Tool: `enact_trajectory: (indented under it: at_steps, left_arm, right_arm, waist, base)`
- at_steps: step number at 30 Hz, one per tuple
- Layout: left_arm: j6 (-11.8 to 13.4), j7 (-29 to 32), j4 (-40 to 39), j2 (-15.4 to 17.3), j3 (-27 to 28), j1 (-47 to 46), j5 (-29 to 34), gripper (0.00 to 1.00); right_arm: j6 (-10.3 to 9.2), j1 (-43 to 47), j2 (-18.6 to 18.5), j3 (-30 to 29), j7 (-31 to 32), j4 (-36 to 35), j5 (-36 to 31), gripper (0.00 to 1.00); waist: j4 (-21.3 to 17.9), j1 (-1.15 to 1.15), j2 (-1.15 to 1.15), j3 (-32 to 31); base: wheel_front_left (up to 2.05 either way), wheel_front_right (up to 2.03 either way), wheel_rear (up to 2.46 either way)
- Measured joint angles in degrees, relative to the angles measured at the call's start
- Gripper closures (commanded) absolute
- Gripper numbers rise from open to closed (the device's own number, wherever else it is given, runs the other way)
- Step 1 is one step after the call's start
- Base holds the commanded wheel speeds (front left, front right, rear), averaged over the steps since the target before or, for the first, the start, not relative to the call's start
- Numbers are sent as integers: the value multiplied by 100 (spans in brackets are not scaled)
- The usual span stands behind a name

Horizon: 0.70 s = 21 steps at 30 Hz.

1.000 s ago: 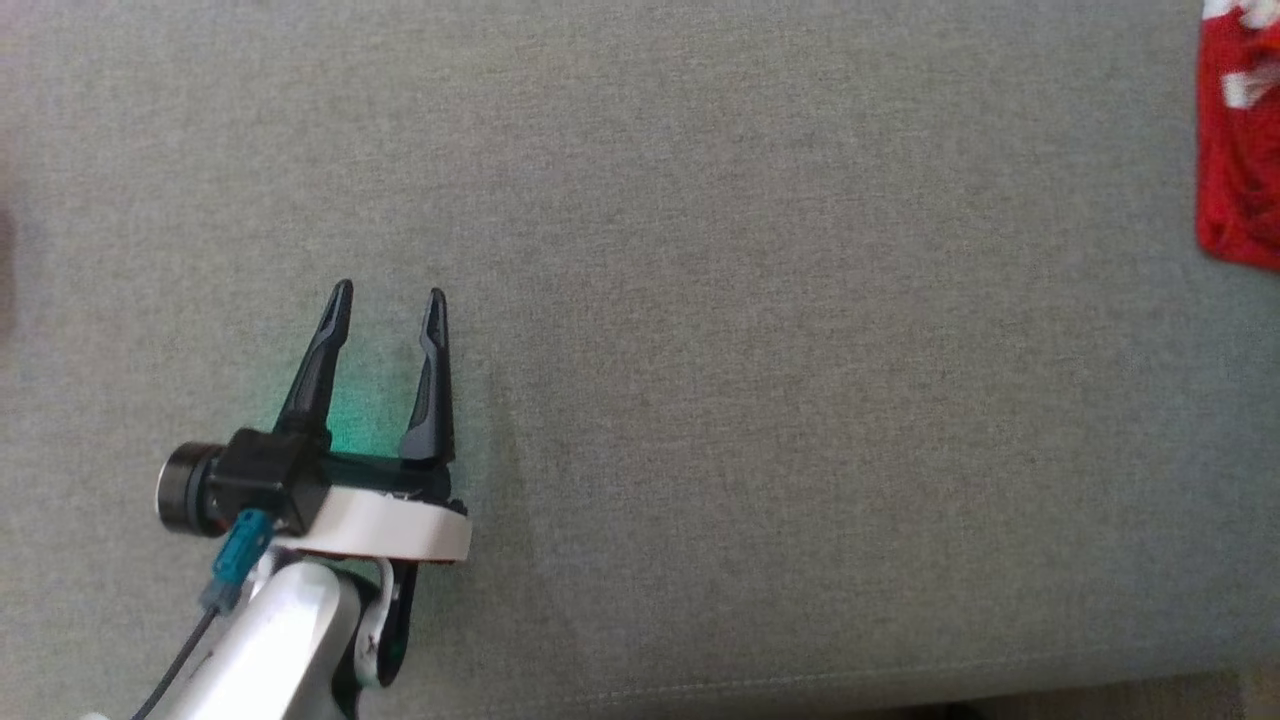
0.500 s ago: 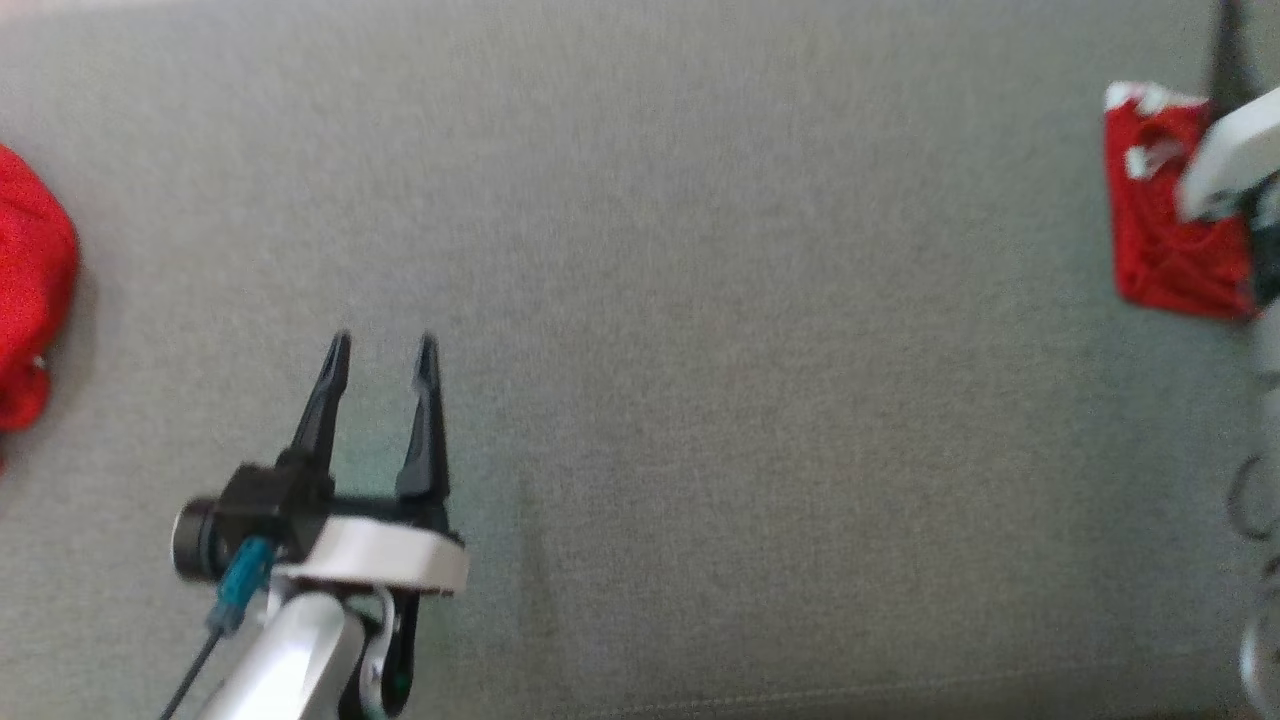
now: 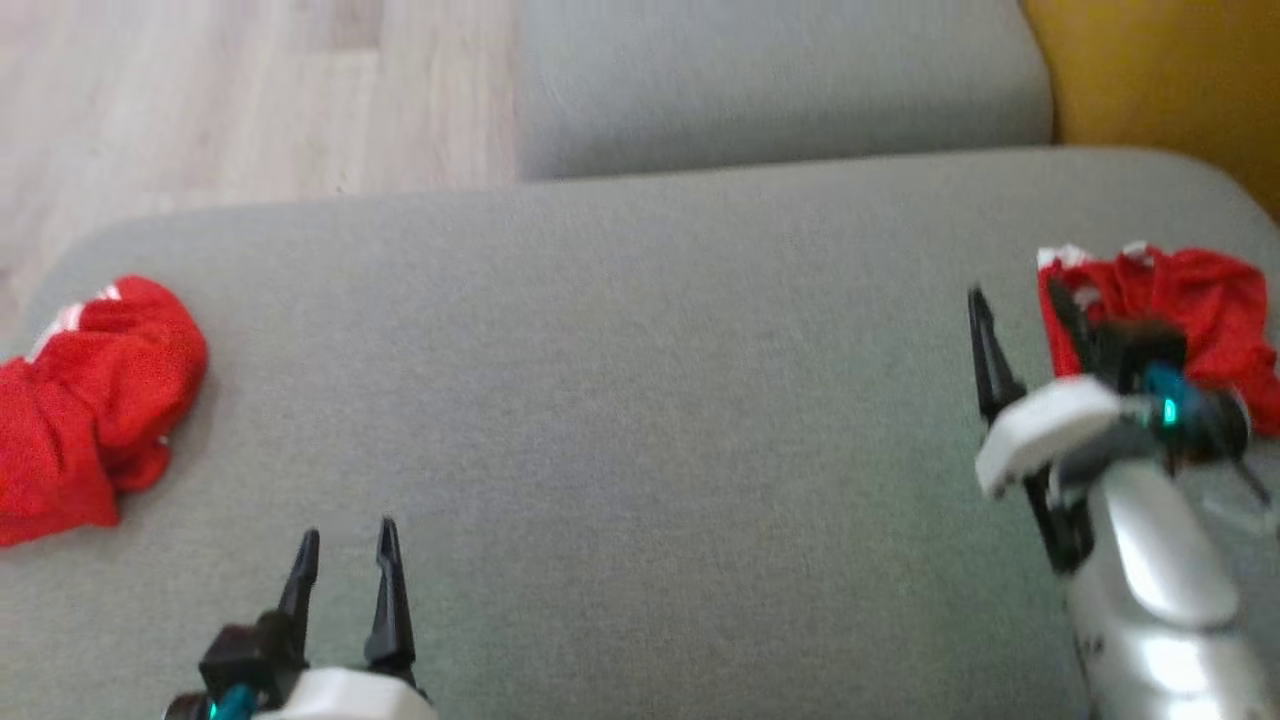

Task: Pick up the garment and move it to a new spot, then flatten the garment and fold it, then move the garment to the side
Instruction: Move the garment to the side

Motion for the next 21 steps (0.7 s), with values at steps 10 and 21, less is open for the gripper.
enact_trajectory:
  at_steps: [10,21]
  left_arm:
    - [4,-7,-30,-1,-2,532,-2,0]
    - [7,-2,-94,-2,-68,627,1,0]
  right_arm:
    - [0,2136,315,-105,-79,-1605,151,0]
    - [0,3297,342,176,166,-2704,821,0]
  waist:
    - [285,2,0,-479]
    - [272,3,0,-555]
  base:
    - [0,0,0]
    - [0,0,0]
